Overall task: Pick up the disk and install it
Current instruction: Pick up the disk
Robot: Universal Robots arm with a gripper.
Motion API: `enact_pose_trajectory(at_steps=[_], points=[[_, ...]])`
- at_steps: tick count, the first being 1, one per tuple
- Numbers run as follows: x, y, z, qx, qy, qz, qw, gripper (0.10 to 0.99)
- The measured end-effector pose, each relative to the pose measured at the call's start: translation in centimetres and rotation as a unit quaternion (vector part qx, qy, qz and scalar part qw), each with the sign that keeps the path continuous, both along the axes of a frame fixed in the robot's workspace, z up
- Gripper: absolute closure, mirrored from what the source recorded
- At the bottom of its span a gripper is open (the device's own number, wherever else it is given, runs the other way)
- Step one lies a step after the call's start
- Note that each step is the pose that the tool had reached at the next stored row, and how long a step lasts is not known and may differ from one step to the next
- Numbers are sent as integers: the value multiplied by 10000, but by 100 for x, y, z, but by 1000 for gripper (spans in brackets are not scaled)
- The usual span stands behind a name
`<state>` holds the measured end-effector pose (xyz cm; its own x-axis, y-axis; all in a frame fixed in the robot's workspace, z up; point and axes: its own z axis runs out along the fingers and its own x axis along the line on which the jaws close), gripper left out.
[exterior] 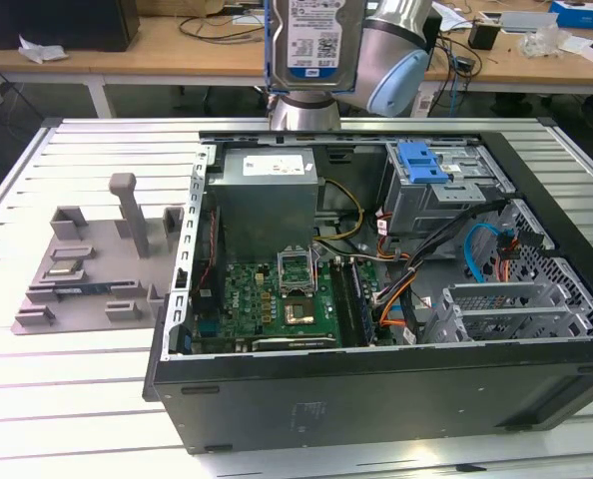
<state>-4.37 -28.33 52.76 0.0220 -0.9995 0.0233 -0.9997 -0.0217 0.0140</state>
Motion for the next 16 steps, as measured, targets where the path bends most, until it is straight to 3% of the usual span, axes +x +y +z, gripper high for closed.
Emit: enact_pose_trajectory(at_steps=[4, 16], points=[[249, 0, 0, -1, 0, -1, 10000, 718], [815, 0, 0, 0, 0, 0, 10000, 718]])
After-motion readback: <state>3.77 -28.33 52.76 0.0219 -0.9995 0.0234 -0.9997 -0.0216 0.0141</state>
